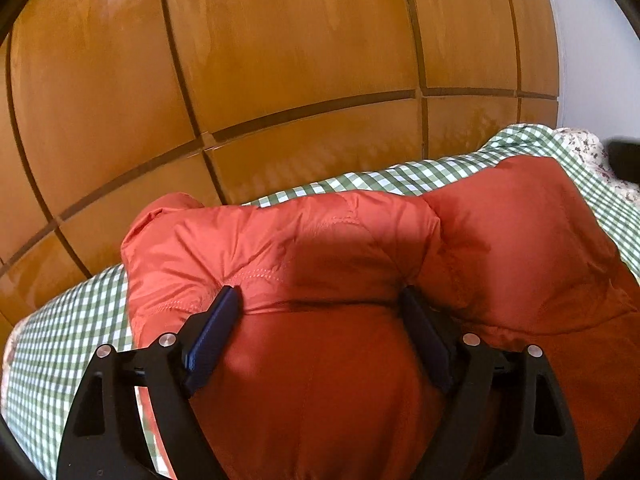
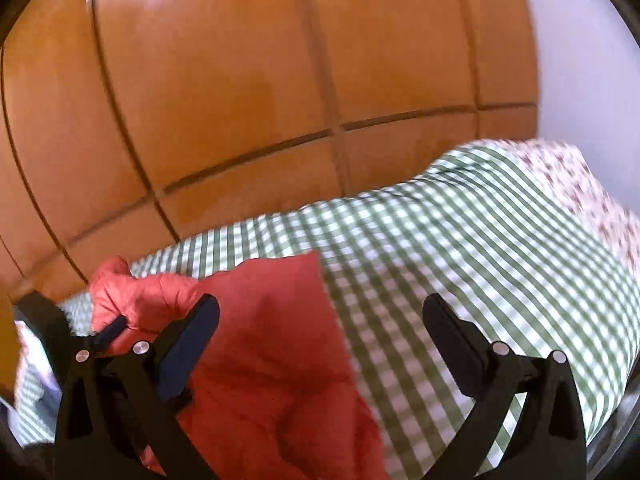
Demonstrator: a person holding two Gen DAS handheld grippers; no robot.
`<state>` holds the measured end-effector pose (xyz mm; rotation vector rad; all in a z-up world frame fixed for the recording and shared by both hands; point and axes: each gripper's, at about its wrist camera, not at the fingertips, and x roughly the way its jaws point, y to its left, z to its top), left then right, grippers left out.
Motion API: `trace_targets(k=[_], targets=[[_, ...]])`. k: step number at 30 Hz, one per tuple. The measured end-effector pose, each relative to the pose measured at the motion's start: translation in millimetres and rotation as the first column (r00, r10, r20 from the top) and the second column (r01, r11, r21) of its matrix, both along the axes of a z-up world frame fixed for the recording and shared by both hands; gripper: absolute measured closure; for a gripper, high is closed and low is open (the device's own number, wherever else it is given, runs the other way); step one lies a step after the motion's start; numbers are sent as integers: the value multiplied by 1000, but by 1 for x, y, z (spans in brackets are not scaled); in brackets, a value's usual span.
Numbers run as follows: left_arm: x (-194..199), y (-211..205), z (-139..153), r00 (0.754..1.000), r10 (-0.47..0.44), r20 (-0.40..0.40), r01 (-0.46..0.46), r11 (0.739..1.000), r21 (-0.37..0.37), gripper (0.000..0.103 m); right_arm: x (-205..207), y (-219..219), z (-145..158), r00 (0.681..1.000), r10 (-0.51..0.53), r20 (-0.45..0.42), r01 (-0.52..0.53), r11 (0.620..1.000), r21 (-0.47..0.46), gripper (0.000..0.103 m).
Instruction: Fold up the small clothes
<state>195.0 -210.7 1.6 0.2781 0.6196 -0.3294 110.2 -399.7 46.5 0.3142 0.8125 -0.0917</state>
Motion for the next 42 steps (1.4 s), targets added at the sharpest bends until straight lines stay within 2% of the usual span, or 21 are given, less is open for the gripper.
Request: trace_targets(k=[2, 3, 5, 8, 13, 17, 25, 30, 39, 42], targets=[[-5, 9, 2, 1000, 0, 1, 0, 1000, -27, 15, 17, 10, -20, 998, -10, -55, 6, 998, -70, 2], [-7, 15, 2, 1000, 2, 2, -2, 999, -44, 14, 24, 12, -35, 996, -9, -86, 3, 998, -69, 2], [-9, 26, 4, 1000, -2, -6, 2, 996, -88, 13, 29, 9, -59, 994, 5, -109, -4, 1000, 10, 2], [-10, 34, 2, 1000, -17, -13, 15, 992, -128, 12, 26, 2, -85, 995, 10, -95, 2, 993, 120, 2], [-4, 22, -6, 999, -28, -21, 25, 994, -111, 11, 27, -5, -104, 993, 13, -115, 10, 981, 193, 2], [5, 21, -15, 998, -41, -45, 35, 990, -136, 10, 32, -9, -117, 992, 11, -129, 21, 971, 240, 2], [17, 16, -24, 997, -34, -74, 24, 991, -130, 9, 39, -6, -128, 990, -1, -143, 33, 973, 227, 2], [13, 14, -24, 998, -32, -62, 25, 994, -111, 9, 37, -7, -127, 991, -6, -132, 36, 973, 227, 2], [-18, 24, -14, 998, -52, -48, 48, 996, -79, 9, 24, -6, -116, 995, -35, -97, 53, 981, 188, 2], [-32, 29, -13, 998, -47, -38, 44, 996, -73, 4, 13, -5, -105, 995, -46, -87, 59, 986, 154, 2]])
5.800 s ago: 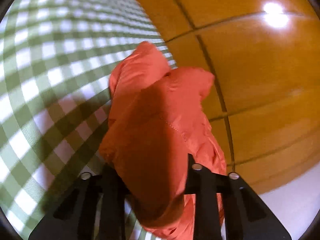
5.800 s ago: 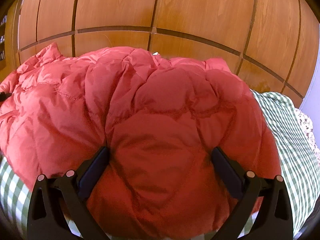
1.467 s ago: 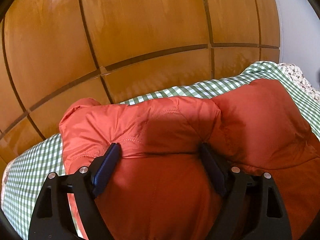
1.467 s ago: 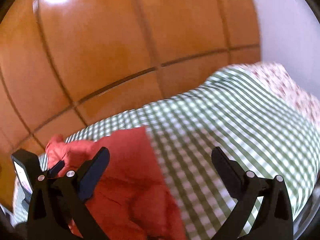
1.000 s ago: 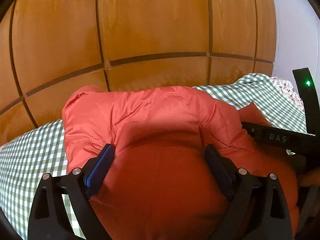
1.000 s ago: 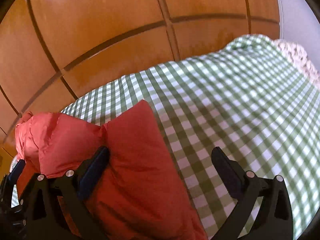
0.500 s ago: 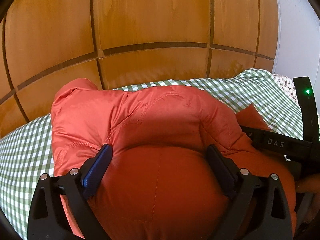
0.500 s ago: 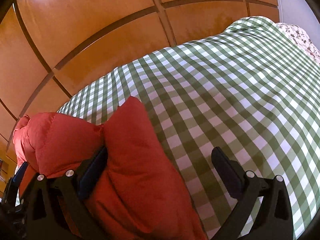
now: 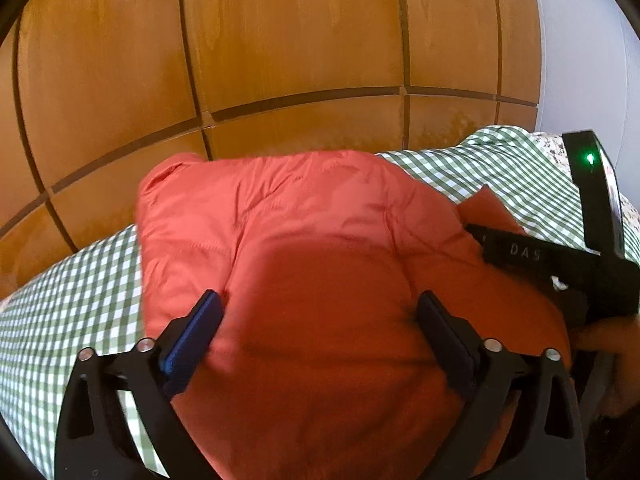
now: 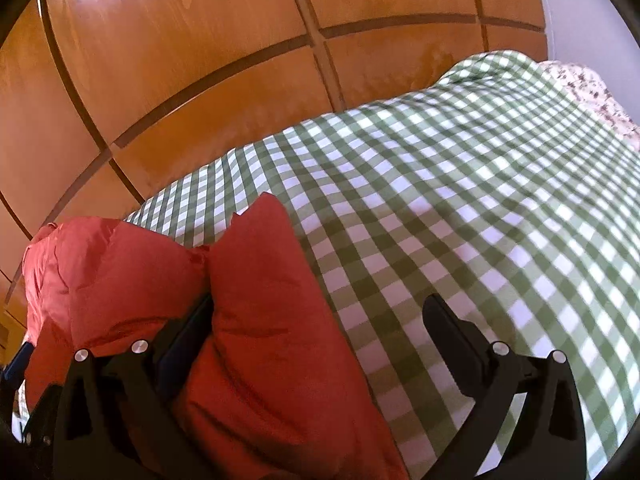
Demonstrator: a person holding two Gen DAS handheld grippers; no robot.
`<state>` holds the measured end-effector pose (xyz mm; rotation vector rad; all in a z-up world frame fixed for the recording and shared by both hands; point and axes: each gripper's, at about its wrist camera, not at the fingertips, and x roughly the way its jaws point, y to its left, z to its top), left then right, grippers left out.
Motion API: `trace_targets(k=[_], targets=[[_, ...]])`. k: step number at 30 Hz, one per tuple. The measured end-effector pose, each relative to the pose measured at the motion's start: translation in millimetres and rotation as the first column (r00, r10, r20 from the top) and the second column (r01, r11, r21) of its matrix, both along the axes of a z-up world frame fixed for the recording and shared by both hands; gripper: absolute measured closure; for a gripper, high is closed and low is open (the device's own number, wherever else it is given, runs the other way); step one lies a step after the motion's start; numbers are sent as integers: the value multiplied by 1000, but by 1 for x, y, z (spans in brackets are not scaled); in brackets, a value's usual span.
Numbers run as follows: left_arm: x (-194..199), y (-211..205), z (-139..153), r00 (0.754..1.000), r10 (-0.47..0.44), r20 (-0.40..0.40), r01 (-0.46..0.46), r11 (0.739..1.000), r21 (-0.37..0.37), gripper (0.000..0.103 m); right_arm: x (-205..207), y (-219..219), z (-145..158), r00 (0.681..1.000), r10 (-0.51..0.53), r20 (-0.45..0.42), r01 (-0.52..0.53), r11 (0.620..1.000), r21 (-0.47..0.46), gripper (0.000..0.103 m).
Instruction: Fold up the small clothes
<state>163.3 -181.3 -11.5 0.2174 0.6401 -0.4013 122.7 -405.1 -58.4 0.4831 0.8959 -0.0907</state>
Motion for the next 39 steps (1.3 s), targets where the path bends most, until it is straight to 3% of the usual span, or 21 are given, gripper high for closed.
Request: trace_targets(k=[4, 8, 13, 18, 27, 34, 39], targets=[[-14, 11, 3, 1000, 23, -19, -23, 1000, -7, 4, -27, 1, 28, 999, 8, 39, -6, 999, -47, 2], [-19, 21, 5, 995, 59, -77, -64, 996, -61, 4, -58, 7, 55, 993, 56, 100, -54, 998, -19, 2], [-22, 18, 0, 994, 73, -87, -78, 995, -56, 4, -63, 28, 44, 990, 138, 42, -128, 975, -181, 2], [-21, 7, -11, 997, 51, -56, -50, 999, 22, 4, -60, 16, 5, 995, 92, 32, -92, 996, -15, 2], [-20, 12, -11, 996, 47, -72, -46, 999, 7, 4, -65, 11, 7, 996, 81, 25, -82, 996, 34, 2], [-26, 25, -5, 991, 60, -116, -66, 997, -46, 4, -58, 7, 22, 991, 127, -33, -127, 992, 18, 2], [-31, 39, 0, 985, 57, -165, -75, 992, -101, 4, -58, 11, 38, 979, 203, -30, -205, 976, -69, 2]])
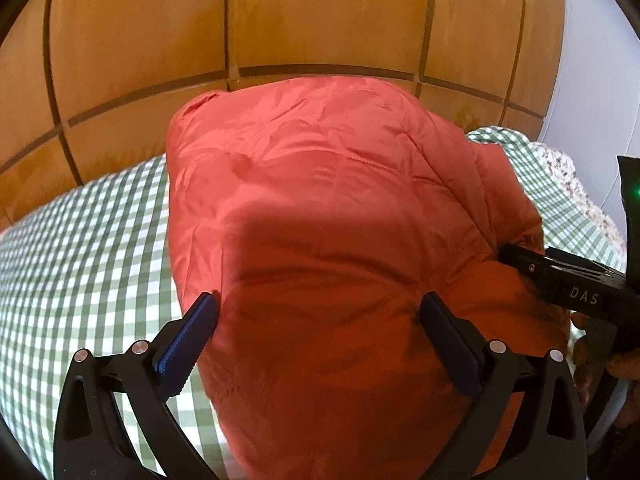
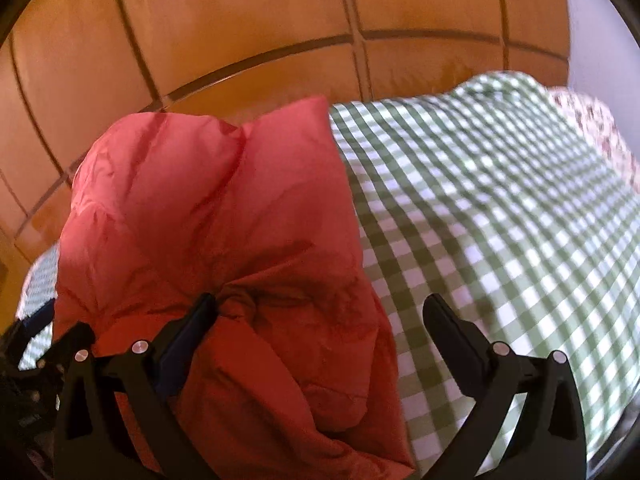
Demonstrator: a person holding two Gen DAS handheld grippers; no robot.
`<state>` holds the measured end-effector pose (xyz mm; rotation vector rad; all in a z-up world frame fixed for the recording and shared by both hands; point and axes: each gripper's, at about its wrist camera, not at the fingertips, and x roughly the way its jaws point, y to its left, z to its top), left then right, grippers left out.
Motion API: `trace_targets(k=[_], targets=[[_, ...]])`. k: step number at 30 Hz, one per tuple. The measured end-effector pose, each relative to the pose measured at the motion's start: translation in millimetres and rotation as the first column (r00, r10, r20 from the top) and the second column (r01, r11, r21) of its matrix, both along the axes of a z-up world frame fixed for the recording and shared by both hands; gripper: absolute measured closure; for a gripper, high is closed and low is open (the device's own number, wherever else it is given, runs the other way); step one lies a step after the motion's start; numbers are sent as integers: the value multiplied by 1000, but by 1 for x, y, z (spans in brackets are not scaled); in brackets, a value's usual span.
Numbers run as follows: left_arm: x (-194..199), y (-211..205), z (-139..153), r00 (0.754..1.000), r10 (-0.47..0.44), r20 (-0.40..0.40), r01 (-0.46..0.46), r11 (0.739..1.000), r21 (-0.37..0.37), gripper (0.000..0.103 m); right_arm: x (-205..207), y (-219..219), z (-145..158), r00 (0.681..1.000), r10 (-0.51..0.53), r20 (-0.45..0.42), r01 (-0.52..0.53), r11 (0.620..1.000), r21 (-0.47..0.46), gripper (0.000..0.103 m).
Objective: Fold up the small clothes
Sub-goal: 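Grasp the folded bundle with both tools and lift it off the bed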
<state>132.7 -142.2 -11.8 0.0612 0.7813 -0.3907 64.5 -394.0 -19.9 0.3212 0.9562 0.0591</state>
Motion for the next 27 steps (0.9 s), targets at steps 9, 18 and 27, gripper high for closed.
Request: trace_targets(k=[9, 18, 27], targets=[[-11, 46, -9, 998, 5, -64, -15, 986, -166, 3, 27, -10, -6, 982, 171, -79, -165, 983, 79, 2], [-9, 79, -32, 975, -66, -211, -13, 935, -353, 4, 51, -37, -50, 958, 254, -133, -180, 894, 411, 2], [-5, 87, -59, 916, -172, -362, -35, 866, -499, 3, 72, -59, -81, 927, 347, -143, -203, 784, 587, 2]])
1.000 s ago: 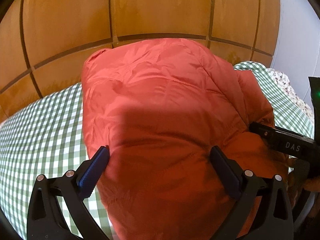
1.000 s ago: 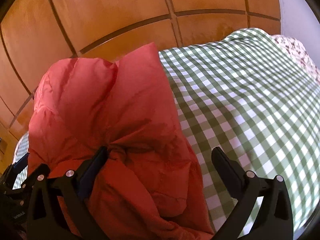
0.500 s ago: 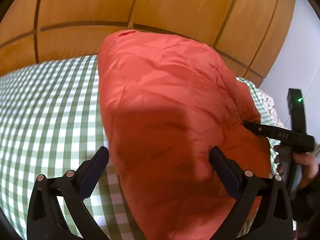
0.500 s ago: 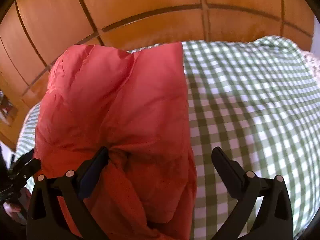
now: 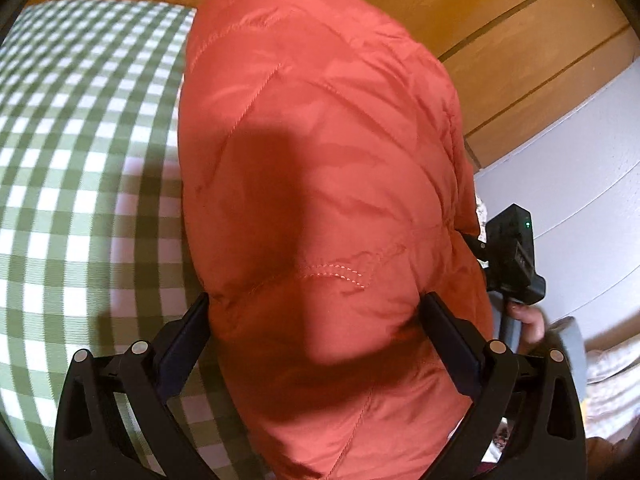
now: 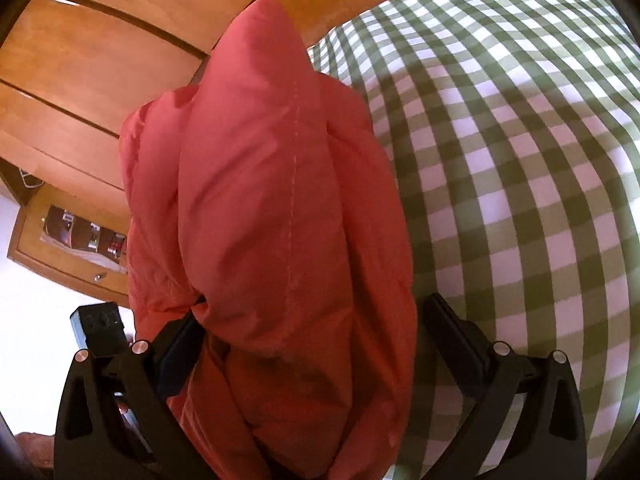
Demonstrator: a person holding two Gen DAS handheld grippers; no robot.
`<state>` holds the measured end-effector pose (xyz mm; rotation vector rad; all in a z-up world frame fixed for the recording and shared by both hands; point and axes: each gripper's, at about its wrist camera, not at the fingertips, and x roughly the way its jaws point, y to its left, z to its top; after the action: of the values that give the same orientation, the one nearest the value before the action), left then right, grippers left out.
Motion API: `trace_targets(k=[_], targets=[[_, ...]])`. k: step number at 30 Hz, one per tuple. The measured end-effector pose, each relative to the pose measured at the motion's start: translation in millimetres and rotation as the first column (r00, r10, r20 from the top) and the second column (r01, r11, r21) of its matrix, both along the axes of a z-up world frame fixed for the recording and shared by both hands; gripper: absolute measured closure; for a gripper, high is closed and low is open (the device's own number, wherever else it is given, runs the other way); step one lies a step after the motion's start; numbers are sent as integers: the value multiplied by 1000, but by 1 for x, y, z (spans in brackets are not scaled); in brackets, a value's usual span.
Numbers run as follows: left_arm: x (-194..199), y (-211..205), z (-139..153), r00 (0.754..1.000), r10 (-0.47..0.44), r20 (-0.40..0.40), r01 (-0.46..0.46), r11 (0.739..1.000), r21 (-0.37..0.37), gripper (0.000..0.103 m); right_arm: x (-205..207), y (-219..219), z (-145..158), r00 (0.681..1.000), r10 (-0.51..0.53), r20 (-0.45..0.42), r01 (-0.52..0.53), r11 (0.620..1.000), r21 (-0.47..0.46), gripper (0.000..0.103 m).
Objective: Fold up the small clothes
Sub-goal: 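Grasp the folded bundle with both tools and lift it off the bed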
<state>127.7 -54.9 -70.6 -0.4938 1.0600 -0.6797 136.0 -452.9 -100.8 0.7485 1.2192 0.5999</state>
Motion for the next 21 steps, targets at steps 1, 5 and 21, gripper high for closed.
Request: trace_targets(k=[1, 5, 21], targets=[[0, 1, -1, 1000, -3, -6, 3, 1000, -9, 3, 1, 0, -1, 1000, 3, 3, -3, 1000, 2, 2], [-3, 1, -2, 1000, -21, -20, 20, 999, -35, 3, 2, 7, -4, 1000, 2, 13, -2, 1000, 20, 2], [-14, 22, 20, 991, -137, 9, 137, 991, -1, 3, -59, 91, 7, 998, 2, 61, -7, 997, 76, 2]])
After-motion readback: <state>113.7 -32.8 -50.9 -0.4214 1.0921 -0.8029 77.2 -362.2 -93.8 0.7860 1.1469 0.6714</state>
